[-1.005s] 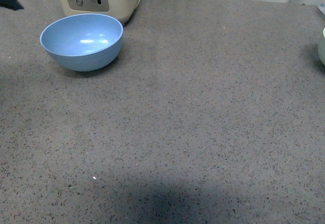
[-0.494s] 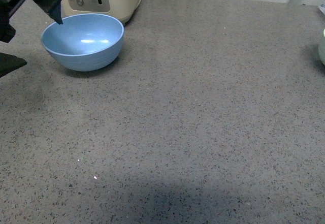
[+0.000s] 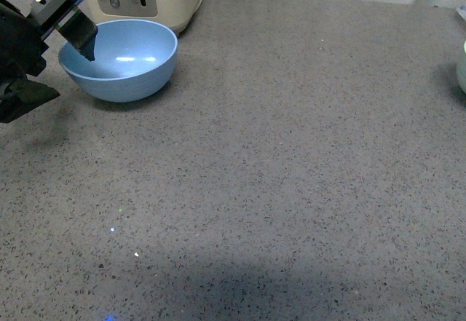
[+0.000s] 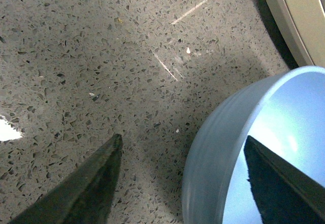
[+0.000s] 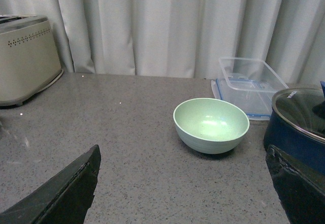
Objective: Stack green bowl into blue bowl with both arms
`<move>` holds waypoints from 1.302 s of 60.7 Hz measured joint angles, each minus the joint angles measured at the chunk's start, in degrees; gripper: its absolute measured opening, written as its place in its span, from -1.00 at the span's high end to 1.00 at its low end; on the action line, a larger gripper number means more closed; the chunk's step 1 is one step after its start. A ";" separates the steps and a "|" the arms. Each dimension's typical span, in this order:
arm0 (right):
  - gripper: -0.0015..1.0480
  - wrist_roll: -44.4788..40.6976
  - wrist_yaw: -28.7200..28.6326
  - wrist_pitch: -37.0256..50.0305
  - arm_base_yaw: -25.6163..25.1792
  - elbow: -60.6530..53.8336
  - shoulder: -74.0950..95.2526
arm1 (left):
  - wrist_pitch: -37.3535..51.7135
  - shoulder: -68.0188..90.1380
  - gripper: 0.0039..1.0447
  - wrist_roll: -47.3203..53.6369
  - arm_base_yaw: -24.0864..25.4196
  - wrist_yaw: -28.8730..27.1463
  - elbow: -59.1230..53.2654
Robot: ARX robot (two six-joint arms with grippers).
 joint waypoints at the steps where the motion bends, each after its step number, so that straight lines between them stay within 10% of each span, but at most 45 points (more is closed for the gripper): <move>1: -0.82 0.00 0.00 0.00 0.00 0.00 0.00 | 0.00 0.00 -0.13 0.00 0.00 0.13 0.00; 22: -0.82 0.00 0.00 0.00 0.00 0.00 0.00 | 0.07 -0.24 0.92 0.85 0.13 1.55 -0.02; 35: -0.82 0.00 0.00 0.00 -0.02 0.00 0.00 | -1.05 -0.76 0.92 4.57 -3.04 1.90 1.11; 63: -0.82 0.00 0.02 0.00 -0.02 0.00 0.00 | -2.60 0.96 0.92 6.25 -26.84 3.48 5.92; 79: -0.82 0.00 0.02 0.00 -0.02 0.00 0.00 | -3.17 3.15 0.92 5.46 -28.11 2.58 6.01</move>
